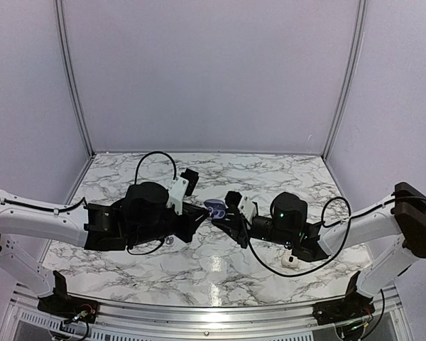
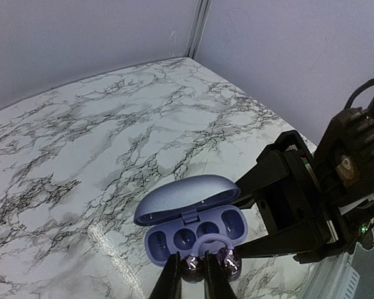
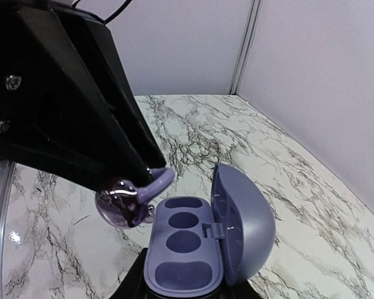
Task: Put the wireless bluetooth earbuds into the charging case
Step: Insert the right earbud into the right side groove of the charging case.
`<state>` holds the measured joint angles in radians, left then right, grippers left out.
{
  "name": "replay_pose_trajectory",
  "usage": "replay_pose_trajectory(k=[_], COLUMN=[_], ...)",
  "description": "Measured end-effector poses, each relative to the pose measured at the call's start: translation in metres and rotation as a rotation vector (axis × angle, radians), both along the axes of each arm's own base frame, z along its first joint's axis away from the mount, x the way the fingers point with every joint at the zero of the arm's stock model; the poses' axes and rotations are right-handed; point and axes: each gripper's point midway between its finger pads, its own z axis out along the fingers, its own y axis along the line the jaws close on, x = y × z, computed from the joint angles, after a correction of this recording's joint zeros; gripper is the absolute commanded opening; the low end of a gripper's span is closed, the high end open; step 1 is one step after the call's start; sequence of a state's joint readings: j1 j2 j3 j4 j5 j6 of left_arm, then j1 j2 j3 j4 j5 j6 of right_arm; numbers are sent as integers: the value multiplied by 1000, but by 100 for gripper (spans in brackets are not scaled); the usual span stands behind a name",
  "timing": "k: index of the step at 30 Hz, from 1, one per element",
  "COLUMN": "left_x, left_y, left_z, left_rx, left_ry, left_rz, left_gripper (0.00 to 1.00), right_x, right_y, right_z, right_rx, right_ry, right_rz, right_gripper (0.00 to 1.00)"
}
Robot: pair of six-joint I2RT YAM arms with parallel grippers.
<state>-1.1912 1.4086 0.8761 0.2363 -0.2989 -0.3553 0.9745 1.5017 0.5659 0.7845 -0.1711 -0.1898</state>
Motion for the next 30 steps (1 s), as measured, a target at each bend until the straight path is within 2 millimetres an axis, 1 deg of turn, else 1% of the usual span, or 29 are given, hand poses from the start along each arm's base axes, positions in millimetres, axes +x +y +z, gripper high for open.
replay_pose_trajectory(k=[5, 13, 23, 30], left_x=[1, 5, 11, 13], left_y=[-9, -12, -15, -19], left_z=[1, -3, -13, -14], left_rx=[-2, 12, 31, 28], left_ry=[-4, -7, 1, 6], left_rz=[1, 19, 56, 61], left_gripper=[5, 5, 6, 6], right_x=[3, 2, 2, 4], right_y=[1, 3, 4, 6], right_z=[-1, -16, -15, -14], right_rx=[6, -23, 0, 14], right_ry=[25, 69, 116, 140], right_rz=[-27, -42, -59, -68], right_gripper=[0, 0, 0, 0])
